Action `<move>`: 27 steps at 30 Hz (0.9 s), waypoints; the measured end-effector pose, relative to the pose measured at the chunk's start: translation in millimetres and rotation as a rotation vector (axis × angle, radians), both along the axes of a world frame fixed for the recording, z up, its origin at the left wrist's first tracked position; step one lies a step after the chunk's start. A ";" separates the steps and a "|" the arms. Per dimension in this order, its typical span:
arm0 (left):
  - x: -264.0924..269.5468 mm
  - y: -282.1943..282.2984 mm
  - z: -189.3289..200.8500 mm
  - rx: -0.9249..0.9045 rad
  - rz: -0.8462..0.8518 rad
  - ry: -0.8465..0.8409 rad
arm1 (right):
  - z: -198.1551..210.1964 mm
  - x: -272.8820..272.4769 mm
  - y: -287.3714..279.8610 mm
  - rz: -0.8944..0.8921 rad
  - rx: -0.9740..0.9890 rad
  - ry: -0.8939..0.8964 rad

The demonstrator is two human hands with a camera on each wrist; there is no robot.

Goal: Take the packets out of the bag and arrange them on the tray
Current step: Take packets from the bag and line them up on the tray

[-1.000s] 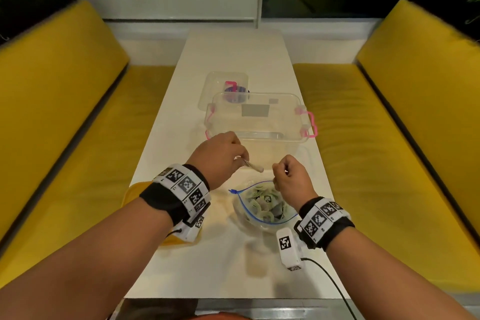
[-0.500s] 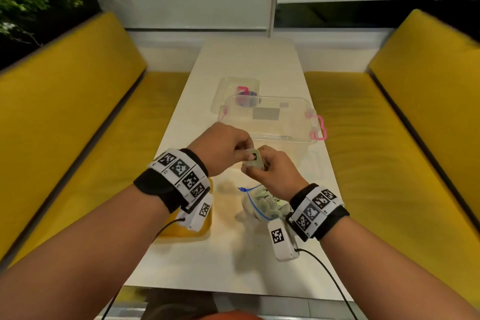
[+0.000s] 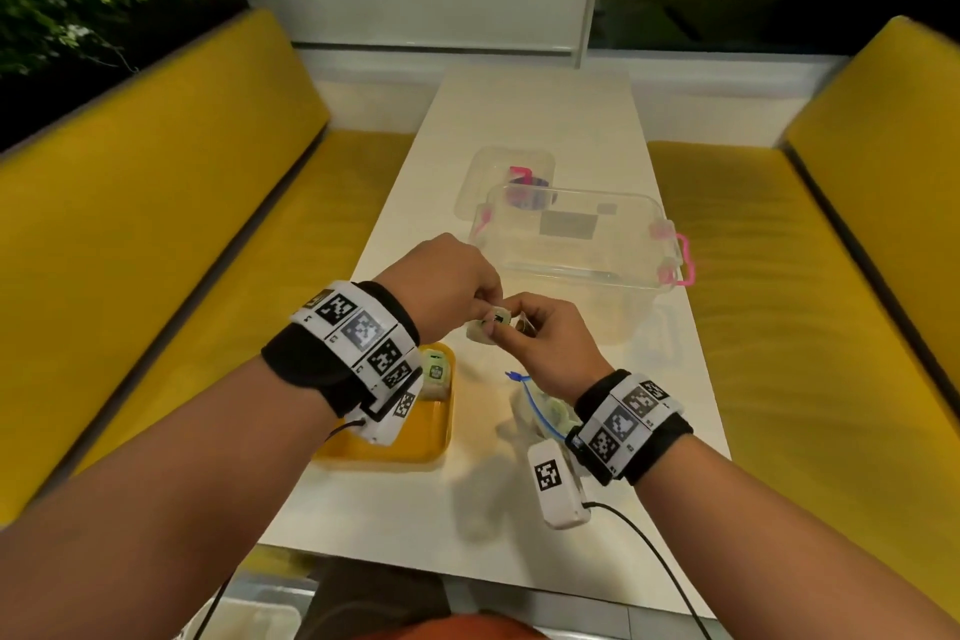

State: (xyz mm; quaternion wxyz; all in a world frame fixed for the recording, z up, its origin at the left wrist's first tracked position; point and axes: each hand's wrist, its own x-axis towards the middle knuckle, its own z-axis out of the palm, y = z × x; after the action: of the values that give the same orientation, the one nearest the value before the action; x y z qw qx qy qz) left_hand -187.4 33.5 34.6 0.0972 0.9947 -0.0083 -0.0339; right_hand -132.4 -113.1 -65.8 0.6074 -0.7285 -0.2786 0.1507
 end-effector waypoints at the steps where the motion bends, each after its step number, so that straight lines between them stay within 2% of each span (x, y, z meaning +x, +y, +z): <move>1: 0.5 2.7 -1.2 -0.001 -0.005 0.009 | -0.5 1.4 2.1 0.001 -0.014 0.001; 5: 0.6 20.2 -11.3 0.019 0.039 0.015 | -10.5 4.1 16.0 0.027 -0.121 0.017; 8: -4.1 41.5 -29.0 0.027 0.139 0.031 | -26.8 2.3 29.0 0.056 -0.306 -0.058; 12: -10.9 64.2 -65.6 0.014 0.195 0.218 | -46.3 -4.3 43.0 0.095 -0.558 -0.046; 17: -4.6 68.7 -115.8 0.068 0.161 0.439 | -57.0 -6.8 54.4 0.055 -0.605 0.073; 23: 14.4 62.3 -139.3 0.122 0.214 0.394 | -70.7 -9.6 56.4 0.124 -0.727 0.004; 27: 20.4 61.5 -145.9 0.149 0.221 0.383 | -75.8 -13.5 60.2 0.107 -0.703 0.022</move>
State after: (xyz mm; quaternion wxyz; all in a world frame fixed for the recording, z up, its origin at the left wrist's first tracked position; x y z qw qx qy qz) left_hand -167.0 95.0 -111.3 0.0266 0.9693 0.1217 -0.2118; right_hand -145.9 -52.9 -141.6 0.3137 -0.8758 -0.2408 0.2767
